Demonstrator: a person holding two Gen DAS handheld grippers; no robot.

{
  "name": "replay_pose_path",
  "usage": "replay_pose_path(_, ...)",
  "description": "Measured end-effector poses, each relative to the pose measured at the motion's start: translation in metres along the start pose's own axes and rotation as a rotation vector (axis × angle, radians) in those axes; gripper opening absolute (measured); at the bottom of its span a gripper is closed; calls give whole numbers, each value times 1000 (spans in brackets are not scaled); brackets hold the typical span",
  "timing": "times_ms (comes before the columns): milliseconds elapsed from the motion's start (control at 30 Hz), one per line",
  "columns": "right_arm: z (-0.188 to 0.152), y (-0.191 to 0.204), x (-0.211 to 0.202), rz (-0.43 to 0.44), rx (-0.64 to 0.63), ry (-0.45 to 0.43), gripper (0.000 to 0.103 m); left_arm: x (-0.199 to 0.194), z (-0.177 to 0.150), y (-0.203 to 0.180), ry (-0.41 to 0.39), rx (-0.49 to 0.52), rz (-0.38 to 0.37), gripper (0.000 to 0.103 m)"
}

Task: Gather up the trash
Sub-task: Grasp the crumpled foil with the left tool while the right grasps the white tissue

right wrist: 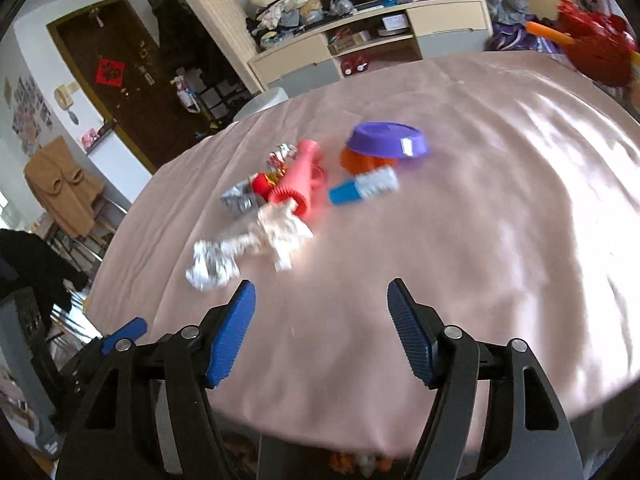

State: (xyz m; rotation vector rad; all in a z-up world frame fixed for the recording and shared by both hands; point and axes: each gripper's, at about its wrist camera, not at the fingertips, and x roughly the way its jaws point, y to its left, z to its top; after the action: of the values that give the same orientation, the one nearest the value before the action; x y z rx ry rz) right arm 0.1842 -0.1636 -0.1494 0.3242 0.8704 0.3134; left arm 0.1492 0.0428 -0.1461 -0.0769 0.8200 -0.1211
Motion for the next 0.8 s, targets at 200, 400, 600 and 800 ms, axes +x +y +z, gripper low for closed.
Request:
replay_pose_path(200,24,11,47,-3,-24,41,66,22,25,4,3,14,-23,66)
replay_pose_path(400,33,20,64,-4,-54,55,40,41,35,0,9,23,-51,61)
replay_pose_path(600,30,9,58,-11,-53,57,17,55,35,-8,17,45,-88,34)
replay_pose_path(800,18,-5,32,-25,-35,45,14,44,30,-13,11,40,-110,11)
